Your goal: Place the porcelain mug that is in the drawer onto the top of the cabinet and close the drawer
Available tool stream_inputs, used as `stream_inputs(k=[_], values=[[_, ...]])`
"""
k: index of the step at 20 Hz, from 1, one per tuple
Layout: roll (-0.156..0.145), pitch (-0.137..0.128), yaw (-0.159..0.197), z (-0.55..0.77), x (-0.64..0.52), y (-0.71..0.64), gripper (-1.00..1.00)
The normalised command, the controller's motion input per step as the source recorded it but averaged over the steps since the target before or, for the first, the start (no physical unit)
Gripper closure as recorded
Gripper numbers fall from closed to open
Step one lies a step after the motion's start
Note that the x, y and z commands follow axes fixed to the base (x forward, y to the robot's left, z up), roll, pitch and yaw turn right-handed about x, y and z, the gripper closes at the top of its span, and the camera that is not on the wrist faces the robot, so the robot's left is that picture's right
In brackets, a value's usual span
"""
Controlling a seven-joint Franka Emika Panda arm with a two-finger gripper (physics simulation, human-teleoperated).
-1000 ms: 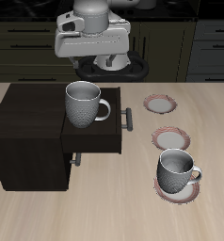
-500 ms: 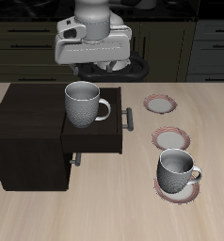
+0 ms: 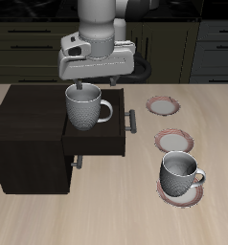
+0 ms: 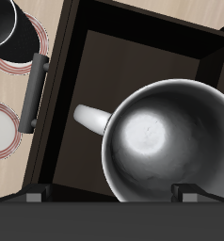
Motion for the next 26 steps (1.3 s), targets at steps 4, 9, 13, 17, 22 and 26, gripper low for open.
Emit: stream_inputs(k=[4,9,13,17,22,26], values=[[-0.009,0.041,-0.001,-0.28,0.02,0.03,-1.00],[0.007,0.056,0.000,-0.38,-0.01,0.06,-1.00],[0.006,0.050,0.006,-0.31,0.01,-0.02,-1.00],[0.011,0.034,-0.023,-0.18,0.02,-0.02,1.00],[0.005,0.000,-0.009,0.03,-0.05,-0.01,1.00],[-0.013,-0.005,-0.009,0.07,-0.03,-0.04,1.00]])
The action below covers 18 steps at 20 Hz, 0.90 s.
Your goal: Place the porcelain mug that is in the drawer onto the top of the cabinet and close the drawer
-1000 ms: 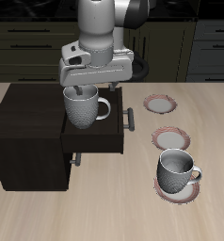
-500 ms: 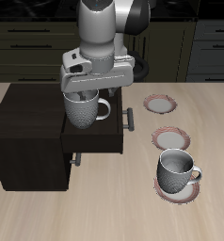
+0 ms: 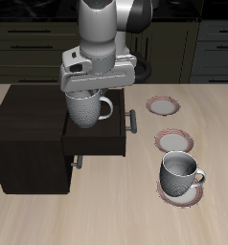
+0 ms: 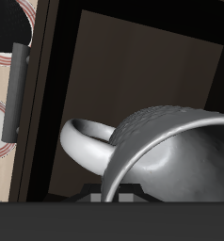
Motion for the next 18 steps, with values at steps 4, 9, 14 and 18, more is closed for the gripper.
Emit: stream_inputs(k=[4,9,14,18], values=[[-0.017,-0.023,-0.012,0.15,0.00,-0.03,1.00],[0.002,-0.059,-0.013,0.42,-0.12,-0.01,1.00],[-0.016,-0.059,-0.040,0.48,-0.11,-0.08,1.00],[-0.015,-0.025,-0.032,0.28,-0.06,-0.18,1.00]])
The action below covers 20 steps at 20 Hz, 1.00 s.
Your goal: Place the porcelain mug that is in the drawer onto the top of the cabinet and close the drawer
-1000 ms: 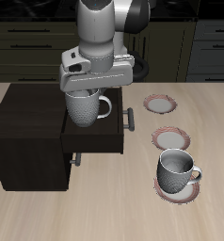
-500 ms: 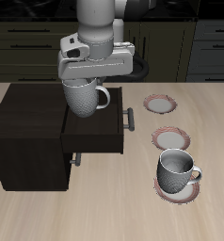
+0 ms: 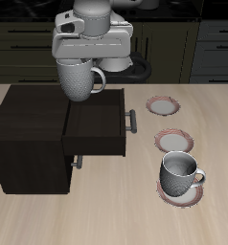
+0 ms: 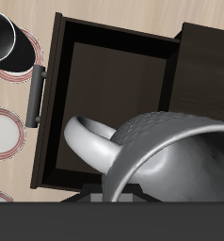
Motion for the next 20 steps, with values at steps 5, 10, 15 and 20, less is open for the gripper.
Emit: stream_inputs(k=[5,10,15,20], values=[[-0.041,-0.025,-0.034,0.21,0.04,-0.39,1.00],[-0.056,-0.006,-0.058,0.11,0.04,-0.49,1.00],[-0.078,0.001,-0.038,0.03,0.10,-0.60,1.00],[-0.054,0.007,-0.028,-0.07,0.08,-0.33,1.00]])
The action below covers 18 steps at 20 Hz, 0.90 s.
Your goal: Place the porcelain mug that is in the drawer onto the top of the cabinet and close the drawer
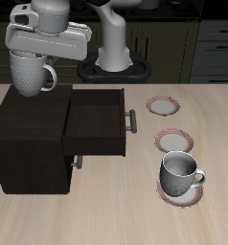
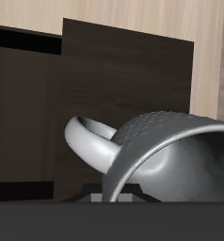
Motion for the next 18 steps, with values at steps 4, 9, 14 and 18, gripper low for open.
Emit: stream_inputs(k=[4,9,14,18], values=[[0.006,0.026,0.001,-0.22,0.04,0.00,1.00],[0.027,0.031,-0.002,-0.21,0.01,0.19,1.00],[0.006,0.015,0.012,-0.15,0.01,0.14,1.00],[-0.050,0.017,-0.012,-0.15,0.07,-0.14,-1.00]])
